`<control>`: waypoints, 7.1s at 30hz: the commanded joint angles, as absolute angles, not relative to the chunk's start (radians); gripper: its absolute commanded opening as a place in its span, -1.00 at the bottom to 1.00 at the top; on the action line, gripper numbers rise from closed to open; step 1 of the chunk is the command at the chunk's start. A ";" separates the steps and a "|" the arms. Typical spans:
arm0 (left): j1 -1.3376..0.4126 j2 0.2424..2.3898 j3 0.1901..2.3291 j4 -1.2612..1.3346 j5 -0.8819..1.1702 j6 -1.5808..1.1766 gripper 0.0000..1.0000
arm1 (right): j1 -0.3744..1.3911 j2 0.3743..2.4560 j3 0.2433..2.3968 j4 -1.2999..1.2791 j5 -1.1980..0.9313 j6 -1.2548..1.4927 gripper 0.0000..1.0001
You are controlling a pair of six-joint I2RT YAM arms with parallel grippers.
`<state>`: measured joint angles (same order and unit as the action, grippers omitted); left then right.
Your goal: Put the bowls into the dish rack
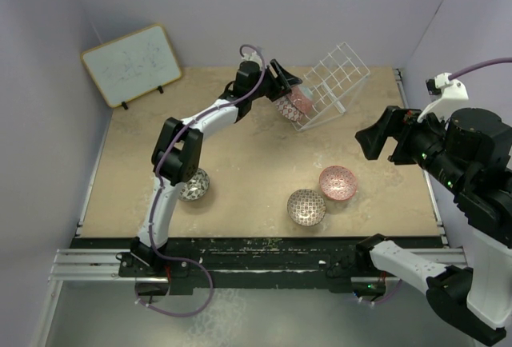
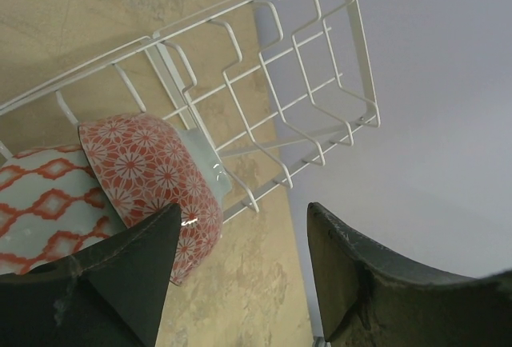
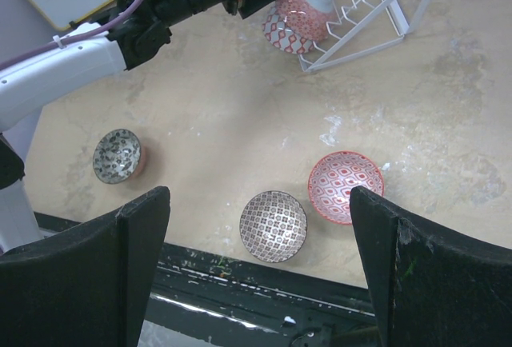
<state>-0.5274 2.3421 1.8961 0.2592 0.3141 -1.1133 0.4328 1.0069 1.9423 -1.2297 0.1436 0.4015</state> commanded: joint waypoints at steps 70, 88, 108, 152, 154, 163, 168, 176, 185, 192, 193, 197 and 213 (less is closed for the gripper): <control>-0.479 1.415 1.177 -0.198 0.098 -0.542 0.95 | 0.434 0.950 1.807 -1.072 0.069 0.407 0.90; -0.648 1.278 0.917 -0.531 -0.361 -0.663 0.43 | 0.434 0.936 1.764 -1.051 0.023 0.417 0.88; -0.653 1.295 0.793 -0.521 -0.410 -0.709 -0.05 | 0.434 0.925 1.731 -1.041 0.030 0.414 0.90; -0.678 1.264 0.875 -0.417 -0.281 -0.638 -1.00 | 0.434 0.892 1.750 -1.058 0.070 0.417 0.91; -0.678 1.240 0.888 -0.352 -0.216 -0.653 -1.00 | 0.434 0.896 1.757 -1.062 0.073 0.415 0.91; -0.666 1.289 1.027 0.052 0.041 -0.824 -1.00 | 0.434 0.910 1.804 -1.096 0.106 0.410 0.91; -0.629 1.418 1.087 0.414 0.183 -1.028 -1.00 | 0.434 0.926 1.872 -1.142 0.143 0.408 0.90; -0.602 1.816 1.311 0.978 0.333 -1.359 -1.00 | 0.434 0.957 1.917 -1.176 0.176 0.405 0.91; -0.601 2.077 1.573 1.178 0.299 -1.472 -1.00 | 0.434 0.971 1.951 -1.206 0.217 0.407 0.90; -0.603 2.246 1.753 1.264 0.269 -1.561 -1.00 | 0.434 0.969 1.947 -1.212 0.228 0.419 0.91; -0.604 2.262 1.762 1.266 0.266 -1.562 -1.00 | 0.434 0.970 1.948 -1.214 0.228 0.419 0.90; -0.608 2.334 1.784 1.320 0.242 -1.595 -1.00 | 0.434 0.978 1.953 -1.217 0.232 0.419 0.90; -0.635 2.529 1.974 1.365 0.152 -1.668 -1.00 | 0.434 0.976 1.976 -1.239 0.243 0.422 0.90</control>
